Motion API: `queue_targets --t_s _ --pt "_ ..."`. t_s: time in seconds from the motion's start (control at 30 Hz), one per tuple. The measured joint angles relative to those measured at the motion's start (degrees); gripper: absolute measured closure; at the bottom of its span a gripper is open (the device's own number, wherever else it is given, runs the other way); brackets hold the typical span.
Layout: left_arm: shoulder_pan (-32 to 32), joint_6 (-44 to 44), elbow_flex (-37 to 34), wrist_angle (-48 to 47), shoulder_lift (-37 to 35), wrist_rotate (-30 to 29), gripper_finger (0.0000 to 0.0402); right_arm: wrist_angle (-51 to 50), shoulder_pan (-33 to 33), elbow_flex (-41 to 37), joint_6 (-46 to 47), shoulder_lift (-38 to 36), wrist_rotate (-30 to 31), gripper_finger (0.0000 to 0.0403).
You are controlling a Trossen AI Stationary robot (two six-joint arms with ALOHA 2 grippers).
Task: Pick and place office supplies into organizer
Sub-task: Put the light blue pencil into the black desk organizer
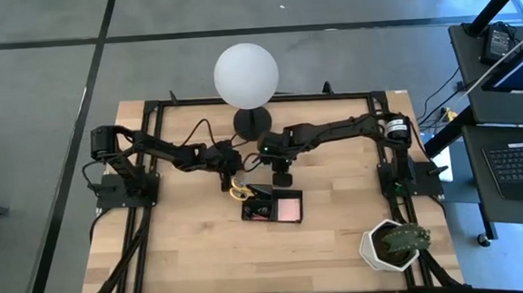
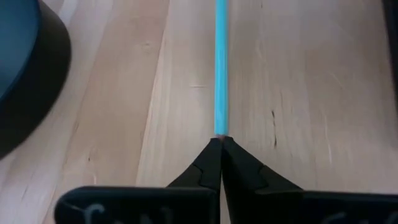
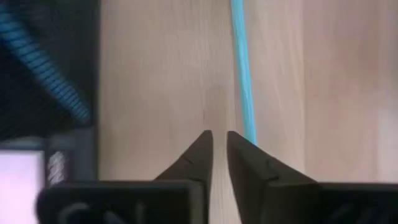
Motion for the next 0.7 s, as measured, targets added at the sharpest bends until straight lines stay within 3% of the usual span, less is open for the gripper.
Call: queue_targets --t_s 0.23,0.43,0.53,0.7 --pt "0.0 -1.28 0.0 0.01 0.0 0.18 0.0399 -4.34 0.15 0.69 1.64 -6.06 1.09 0.0274" --pt "0.0 -1.28 0.0 0.24 0.0 0.43 0.0399 -2.07 0.15 -4.86 4.01 -14.06 2.68 0.0239" --pt "0.0 -0.94 0.0 0.45 0.02 0.53 0.0399 4.15 0.15 -11.54 4.72 -18.98 4.57 0.0234" --pt "0.0 -0.84 -0.02 0.75 0.09 0.81 0.0399 24.21 0.45 -24.72 4.58 -24.85 4.27 0.0233"
